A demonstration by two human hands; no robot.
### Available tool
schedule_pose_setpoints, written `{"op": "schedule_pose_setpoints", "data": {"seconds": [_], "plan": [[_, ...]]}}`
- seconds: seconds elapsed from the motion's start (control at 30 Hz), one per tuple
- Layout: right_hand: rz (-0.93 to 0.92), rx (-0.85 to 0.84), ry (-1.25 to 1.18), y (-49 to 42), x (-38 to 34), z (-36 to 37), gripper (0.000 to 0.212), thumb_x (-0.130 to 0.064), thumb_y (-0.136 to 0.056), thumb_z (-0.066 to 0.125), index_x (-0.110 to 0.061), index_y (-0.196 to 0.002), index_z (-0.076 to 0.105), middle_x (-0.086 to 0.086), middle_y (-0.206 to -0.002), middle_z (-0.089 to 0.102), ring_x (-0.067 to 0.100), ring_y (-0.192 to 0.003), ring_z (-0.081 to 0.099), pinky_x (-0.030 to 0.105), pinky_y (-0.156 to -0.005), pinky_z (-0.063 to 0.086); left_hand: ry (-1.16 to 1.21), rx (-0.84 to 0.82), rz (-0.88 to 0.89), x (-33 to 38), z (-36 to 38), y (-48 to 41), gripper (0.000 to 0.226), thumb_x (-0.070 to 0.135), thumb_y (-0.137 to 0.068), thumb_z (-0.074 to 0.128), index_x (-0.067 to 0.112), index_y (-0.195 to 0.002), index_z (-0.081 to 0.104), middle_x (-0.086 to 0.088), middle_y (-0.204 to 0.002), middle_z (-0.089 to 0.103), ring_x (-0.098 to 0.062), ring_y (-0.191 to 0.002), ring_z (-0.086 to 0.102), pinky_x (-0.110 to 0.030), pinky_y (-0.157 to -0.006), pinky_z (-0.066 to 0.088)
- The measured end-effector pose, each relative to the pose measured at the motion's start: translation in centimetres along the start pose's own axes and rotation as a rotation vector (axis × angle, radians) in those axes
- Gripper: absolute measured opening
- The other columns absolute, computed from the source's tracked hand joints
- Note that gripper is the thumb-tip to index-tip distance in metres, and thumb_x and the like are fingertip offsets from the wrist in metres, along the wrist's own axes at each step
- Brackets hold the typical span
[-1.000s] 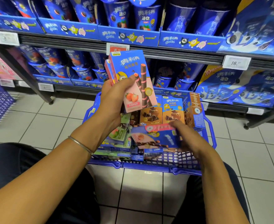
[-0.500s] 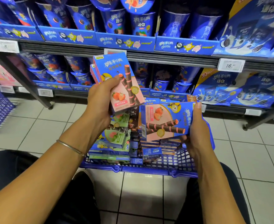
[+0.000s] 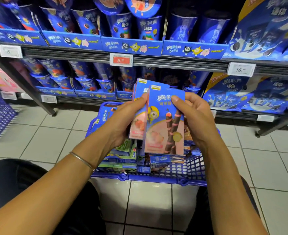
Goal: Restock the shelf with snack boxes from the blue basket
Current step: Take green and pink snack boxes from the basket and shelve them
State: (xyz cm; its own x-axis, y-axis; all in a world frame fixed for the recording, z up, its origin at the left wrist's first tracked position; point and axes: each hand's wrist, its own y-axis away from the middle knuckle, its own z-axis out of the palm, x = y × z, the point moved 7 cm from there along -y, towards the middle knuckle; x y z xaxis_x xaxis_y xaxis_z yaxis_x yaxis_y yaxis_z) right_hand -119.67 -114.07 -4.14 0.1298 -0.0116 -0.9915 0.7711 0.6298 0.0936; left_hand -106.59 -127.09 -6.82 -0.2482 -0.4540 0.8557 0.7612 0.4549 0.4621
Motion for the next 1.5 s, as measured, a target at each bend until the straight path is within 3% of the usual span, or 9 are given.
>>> {"op": "schedule_pose_setpoints", "data": {"seconds": [0.1,0.33,0.47,0.6,0.7,0.9,1.07,1.37,1.5], "plan": [[-0.03,0.132,-0.074,-0.5,-0.7,0.0,0.019,-0.025,-0.095,0.07,-0.008,-0.101,0.065,0.021,-0.091,0.065,0.03,-0.084,0.062,0.051,-0.08,0.054,-0.089,0.014,0.016,-0.2,0.1,-0.1,0.045,0.058,-0.101,0.057,0.023,-0.113,0.081,-0.007,-0.117,0.08,-0.025,-0.096,0.078,-0.043,-0.088,0.061],[-0.004,0.194,-0.106,-1.3,-0.8,1.8,0.031,-0.024,-0.095,0.069,0.002,-0.112,0.065,0.015,-0.089,0.07,0.026,-0.083,0.065,0.052,-0.085,0.056,-0.008,-0.206,0.036,-0.6,2.1,0.5,0.076,0.079,-0.089,0.056,0.027,-0.143,0.064,-0.009,-0.138,0.072,-0.035,-0.125,0.07,-0.054,-0.106,0.055],[-0.004,0.205,-0.085,-1.9,0.0,2.0,0.04,-0.041,-0.099,0.06,-0.002,-0.107,0.065,0.003,-0.084,0.071,0.013,-0.076,0.067,0.033,-0.073,0.057,0.01,-0.094,0.077,-0.4,0.9,0.0,0.083,0.049,-0.083,0.078,0.003,-0.148,0.052,-0.018,-0.127,0.073,-0.037,-0.106,0.073,-0.049,-0.095,0.058],[0.184,0.208,0.017,-2.3,4.2,0.5,0.037,-0.042,-0.103,0.048,-0.012,-0.087,0.065,0.003,-0.073,0.063,0.009,-0.06,0.06,0.028,-0.055,0.045,0.079,-0.082,0.151,0.7,0.1,-0.2,0.025,0.036,-0.095,0.069,0.015,-0.097,0.081,-0.005,-0.08,0.076,-0.023,-0.07,0.074,-0.034,-0.071,0.061],[0.279,-0.087,0.528,-0.6,9.5,0.7,0.033,-0.013,-0.095,0.056,-0.02,-0.063,0.057,0.011,-0.073,0.069,0.008,-0.056,0.061,0.027,-0.061,0.05,0.1,-0.059,0.156,1.0,-0.6,-0.4,0.037,0.038,-0.103,0.06,0.024,-0.078,0.084,-0.002,-0.08,0.079,-0.021,-0.072,0.078,-0.034,-0.069,0.062],[0.247,-0.309,0.981,0.0,11.9,2.3,0.014,-0.033,-0.087,0.063,-0.02,-0.084,0.064,0.005,-0.088,0.067,0.028,-0.086,0.064,0.039,-0.078,0.054,0.096,-0.052,0.123,0.8,0.3,0.2,0.034,0.042,-0.095,0.067,0.011,-0.105,0.076,-0.015,-0.096,0.074,-0.035,-0.091,0.072,-0.051,-0.094,0.06],[0.416,-0.76,1.41,1.5,15.7,3.6,0.047,-0.03,-0.092,0.06,-0.012,-0.135,0.057,0.012,-0.139,0.056,0.032,-0.118,0.058,0.043,-0.096,0.051,0.029,-0.006,0.057,0.6,0.6,0.7,0.083,0.048,-0.082,0.073,-0.003,-0.145,0.055,-0.03,-0.129,0.068,-0.049,-0.117,0.07,-0.057,-0.097,0.06],[0.491,-0.579,1.504,2.6,23.0,1.3,0.073,-0.048,-0.094,0.063,-0.015,-0.152,0.033,0.011,-0.156,0.036,0.035,-0.135,0.049,0.047,-0.107,0.046,0.05,0.029,0.037,0.6,0.8,0.9,0.074,0.041,-0.098,0.071,0.004,-0.154,0.044,-0.027,-0.139,0.066,-0.045,-0.122,0.069,-0.06,-0.105,0.056],[0.489,-0.493,1.538,1.9,23.2,1.0,0.06,-0.036,-0.09,0.072,-0.016,-0.141,0.046,0.009,-0.144,0.052,0.032,-0.127,0.057,0.043,-0.1,0.05,0.049,0.025,0.026,0.5,1.0,1.0,0.073,0.042,-0.098,0.069,0.005,-0.154,0.043,-0.024,-0.137,0.068,-0.043,-0.12,0.071,-0.052,-0.096,0.06]]}}
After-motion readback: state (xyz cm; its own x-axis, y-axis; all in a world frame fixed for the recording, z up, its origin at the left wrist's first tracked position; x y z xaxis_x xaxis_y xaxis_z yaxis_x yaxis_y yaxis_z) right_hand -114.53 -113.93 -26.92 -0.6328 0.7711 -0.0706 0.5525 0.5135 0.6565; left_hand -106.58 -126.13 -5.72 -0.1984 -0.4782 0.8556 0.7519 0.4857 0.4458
